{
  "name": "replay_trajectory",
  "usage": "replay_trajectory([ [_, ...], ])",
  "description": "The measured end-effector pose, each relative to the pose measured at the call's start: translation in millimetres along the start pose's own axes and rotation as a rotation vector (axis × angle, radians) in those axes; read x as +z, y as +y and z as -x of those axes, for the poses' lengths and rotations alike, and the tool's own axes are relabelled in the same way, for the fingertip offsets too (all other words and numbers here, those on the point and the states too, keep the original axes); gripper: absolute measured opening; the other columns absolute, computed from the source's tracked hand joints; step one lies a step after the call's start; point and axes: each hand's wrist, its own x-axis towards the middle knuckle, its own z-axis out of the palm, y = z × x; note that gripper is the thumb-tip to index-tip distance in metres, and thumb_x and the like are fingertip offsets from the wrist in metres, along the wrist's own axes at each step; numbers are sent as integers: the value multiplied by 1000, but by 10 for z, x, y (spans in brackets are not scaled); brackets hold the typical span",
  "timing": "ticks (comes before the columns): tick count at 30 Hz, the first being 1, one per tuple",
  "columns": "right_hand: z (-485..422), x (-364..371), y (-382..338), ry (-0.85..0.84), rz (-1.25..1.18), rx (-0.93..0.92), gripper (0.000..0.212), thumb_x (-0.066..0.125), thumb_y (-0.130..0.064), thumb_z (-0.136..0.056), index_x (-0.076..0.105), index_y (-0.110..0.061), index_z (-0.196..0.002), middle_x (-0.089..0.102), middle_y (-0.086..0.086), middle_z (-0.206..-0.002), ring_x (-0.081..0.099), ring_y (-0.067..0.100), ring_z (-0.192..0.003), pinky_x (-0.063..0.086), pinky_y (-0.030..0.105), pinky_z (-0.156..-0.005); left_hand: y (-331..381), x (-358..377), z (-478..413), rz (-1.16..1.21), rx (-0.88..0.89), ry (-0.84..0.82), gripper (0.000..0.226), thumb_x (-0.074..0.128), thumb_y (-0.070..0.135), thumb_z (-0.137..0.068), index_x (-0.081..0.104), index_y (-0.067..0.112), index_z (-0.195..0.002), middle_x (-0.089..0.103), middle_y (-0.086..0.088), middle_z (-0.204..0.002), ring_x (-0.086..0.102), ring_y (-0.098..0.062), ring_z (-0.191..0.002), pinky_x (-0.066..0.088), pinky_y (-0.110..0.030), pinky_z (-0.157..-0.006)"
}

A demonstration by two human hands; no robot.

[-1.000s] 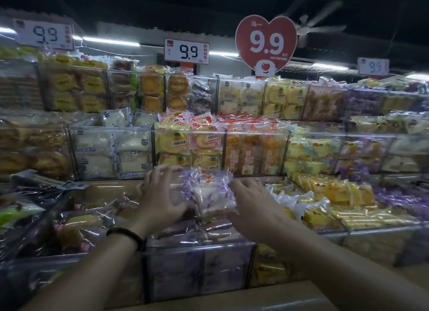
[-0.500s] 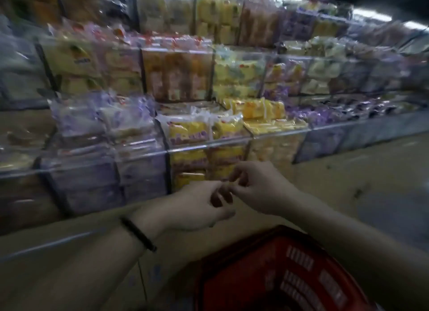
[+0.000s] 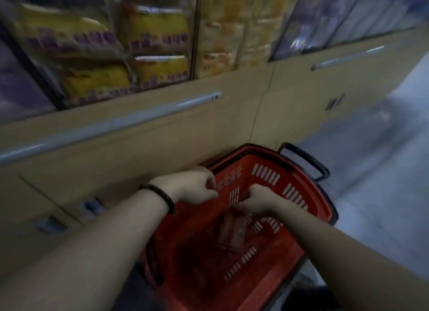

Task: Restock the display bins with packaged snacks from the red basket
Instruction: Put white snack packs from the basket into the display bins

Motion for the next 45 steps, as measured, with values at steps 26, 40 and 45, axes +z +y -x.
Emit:
replay_trajectory([
  [26, -1699, 1631, 742, -122, -678, 279, 46, 78, -45, -75, 76, -18, -112, 79, 5, -100, 77, 25, -92, 63, 47, -86, -226, -47, -279, 87, -167, -71, 29, 65, 54, -98, 68, 34, -118, 65, 9, -115, 60, -13, -101, 47, -26, -84],
  [40, 381, -948, -309, 90, -83, -247, 16, 87, -19, -71, 73, -12, -74, 72, -2, -73, 65, 7, -66, 57, 35, -62, -197, -184, -24, 775, -305, -23, 54, 38, 67, -104, 48, 28, -140, 61, -5, -135, 76, -24, -86, 61, -34, -72],
  [45, 734, -957, -360, 309, -394, -607, 13, 85, -11, -78, 79, -23, -82, 73, 2, -91, 68, 4, -80, 56, 27, -72, -107, -210, 122, 1209, -228, -95, 57, 61, 64, -90, 69, 14, -116, 73, -2, -87, 69, -17, -59, 56, -33, -64],
])
